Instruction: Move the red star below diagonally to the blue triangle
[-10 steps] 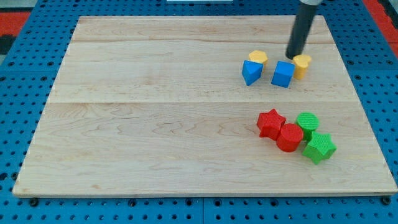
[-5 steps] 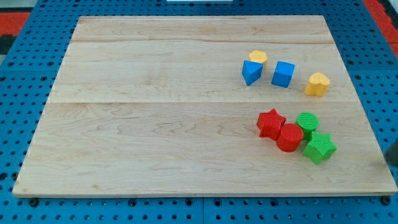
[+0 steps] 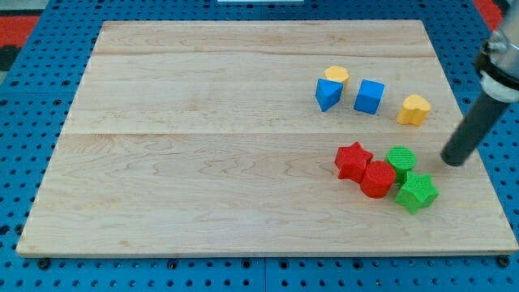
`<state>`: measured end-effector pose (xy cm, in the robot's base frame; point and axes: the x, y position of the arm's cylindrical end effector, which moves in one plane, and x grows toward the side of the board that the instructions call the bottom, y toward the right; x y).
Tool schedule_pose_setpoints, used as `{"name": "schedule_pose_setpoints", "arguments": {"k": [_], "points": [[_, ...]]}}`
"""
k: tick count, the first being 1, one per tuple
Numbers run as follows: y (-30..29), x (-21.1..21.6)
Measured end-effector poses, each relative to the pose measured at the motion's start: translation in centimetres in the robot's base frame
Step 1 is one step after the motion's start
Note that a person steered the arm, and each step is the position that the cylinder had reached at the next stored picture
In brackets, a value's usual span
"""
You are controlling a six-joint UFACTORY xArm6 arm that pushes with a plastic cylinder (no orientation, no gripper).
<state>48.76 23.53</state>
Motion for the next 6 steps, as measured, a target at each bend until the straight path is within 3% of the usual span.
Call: {"name": "schedule_pose_setpoints", "arguments": {"k": [1, 3, 5, 6], "points": [[-8.7, -0.3], [-11.8, 0.8], [-22.9, 3.7], [-17.4, 10.7]]}}
